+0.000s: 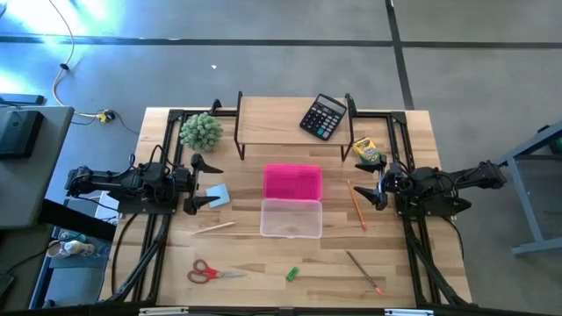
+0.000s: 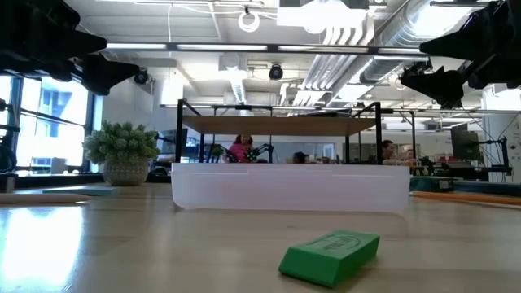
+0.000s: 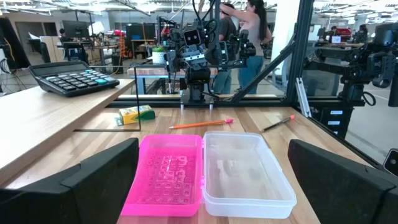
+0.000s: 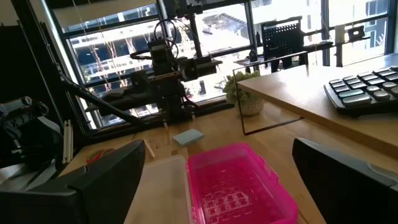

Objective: Pack school essentials

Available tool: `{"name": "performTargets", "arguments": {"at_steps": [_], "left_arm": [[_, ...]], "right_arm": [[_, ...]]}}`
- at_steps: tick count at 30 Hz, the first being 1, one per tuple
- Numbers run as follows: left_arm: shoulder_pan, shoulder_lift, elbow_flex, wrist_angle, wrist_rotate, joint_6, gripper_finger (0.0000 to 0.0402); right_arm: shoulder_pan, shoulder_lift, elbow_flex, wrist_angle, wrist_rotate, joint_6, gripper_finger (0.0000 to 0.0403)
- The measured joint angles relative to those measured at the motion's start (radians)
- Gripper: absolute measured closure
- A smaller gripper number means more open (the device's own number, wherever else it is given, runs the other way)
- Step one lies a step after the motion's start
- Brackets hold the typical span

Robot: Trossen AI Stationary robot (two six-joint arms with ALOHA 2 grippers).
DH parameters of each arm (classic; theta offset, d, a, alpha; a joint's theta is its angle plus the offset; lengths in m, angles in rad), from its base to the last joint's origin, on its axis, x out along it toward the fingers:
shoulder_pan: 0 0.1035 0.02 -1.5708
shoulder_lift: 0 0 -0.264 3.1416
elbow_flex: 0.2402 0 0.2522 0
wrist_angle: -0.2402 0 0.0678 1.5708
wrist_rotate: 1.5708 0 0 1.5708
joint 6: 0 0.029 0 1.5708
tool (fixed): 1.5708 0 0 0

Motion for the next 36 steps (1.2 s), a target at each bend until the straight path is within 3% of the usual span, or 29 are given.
{"name": "performTargets", "arguments": {"at_steps": [29, 36], "left_arm": [[0.0, 0.0, 0.0, 0.004, 0.0, -0.053, 0.0002], [0.0, 0.0, 0.0, 0.005, -0.005, -0.054, 0.0002]], "right_arm": [[0.0, 0.0, 0.0, 0.004, 0.03, -0.031, 0.0006], [0.0, 0.0, 0.003, 0.018, 0.056, 0.057, 0.0006]]}}
